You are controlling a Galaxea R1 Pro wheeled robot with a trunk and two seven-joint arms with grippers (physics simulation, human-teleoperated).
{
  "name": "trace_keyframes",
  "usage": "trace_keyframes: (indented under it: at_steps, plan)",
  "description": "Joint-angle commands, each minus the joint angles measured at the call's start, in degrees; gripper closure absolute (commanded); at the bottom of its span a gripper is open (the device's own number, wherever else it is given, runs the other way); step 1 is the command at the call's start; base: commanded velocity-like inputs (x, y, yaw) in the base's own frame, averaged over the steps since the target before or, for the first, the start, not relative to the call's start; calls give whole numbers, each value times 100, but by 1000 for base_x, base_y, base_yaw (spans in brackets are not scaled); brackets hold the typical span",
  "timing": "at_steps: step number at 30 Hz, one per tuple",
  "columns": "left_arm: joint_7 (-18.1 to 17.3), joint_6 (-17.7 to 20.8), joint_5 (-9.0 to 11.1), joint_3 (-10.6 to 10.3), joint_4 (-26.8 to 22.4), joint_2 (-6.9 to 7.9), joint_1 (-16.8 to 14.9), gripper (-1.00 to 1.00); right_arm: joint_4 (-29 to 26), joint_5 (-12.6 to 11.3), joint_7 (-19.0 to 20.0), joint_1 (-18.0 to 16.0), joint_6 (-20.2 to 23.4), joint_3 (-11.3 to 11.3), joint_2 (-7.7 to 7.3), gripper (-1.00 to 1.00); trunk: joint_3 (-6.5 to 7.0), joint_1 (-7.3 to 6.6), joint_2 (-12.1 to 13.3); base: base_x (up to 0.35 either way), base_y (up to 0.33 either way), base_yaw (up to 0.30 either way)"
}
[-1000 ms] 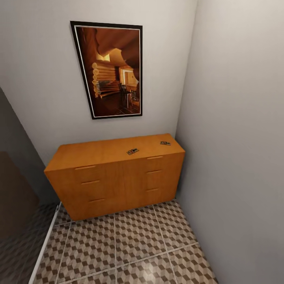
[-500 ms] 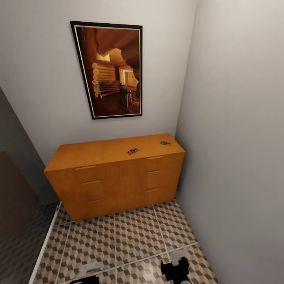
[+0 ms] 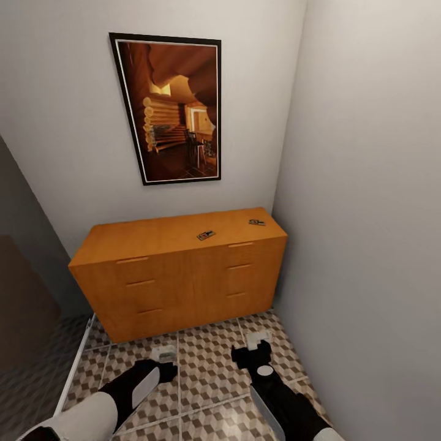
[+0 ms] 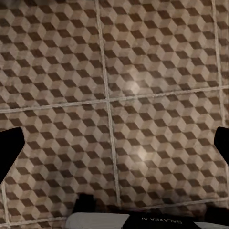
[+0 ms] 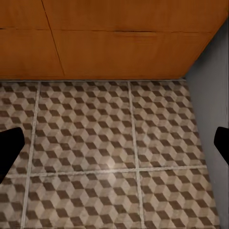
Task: Take the four mousetraps from the cabinet in the bathroom and place them on the bathroom floor. Make sure all four end up on the same floor surface, and ensure that at least two of them are either under or directly next to the same bathroom sink.
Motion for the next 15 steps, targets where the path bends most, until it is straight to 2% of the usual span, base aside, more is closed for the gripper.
trace_keyframes:
  at_steps: [1, 6, 8, 12, 15]
  plan:
    - [45, 129, 52, -37, -154, 0, -75, -100, -120, -56, -139, -94, 98, 27, 37, -100, -14, 3, -12, 0, 0, 0]
    - [68, 517, 47, -33, -978, -40, -352, -100, -438, -73, -692, -595, 460, 27, 236, -100, -14, 3, -12, 0, 0, 0]
    - [166, 749, 39, -34, -1514, -74, -511, -100, -508, -80, -990, -919, 709, 27, 297, -100, -14, 3, -12, 0, 0, 0]
    - [528, 1035, 38, -17, -2065, -83, -844, -100, -530, -107, -1203, -1356, 952, 21, 327, -100, -14, 3, -12, 0, 0, 0]
    - [921, 1162, 46, 74, -2275, -85, -1191, -100, -512, -207, -1279, -1673, 1047, 16, 334, -100, -14, 3, -12, 0, 0, 0]
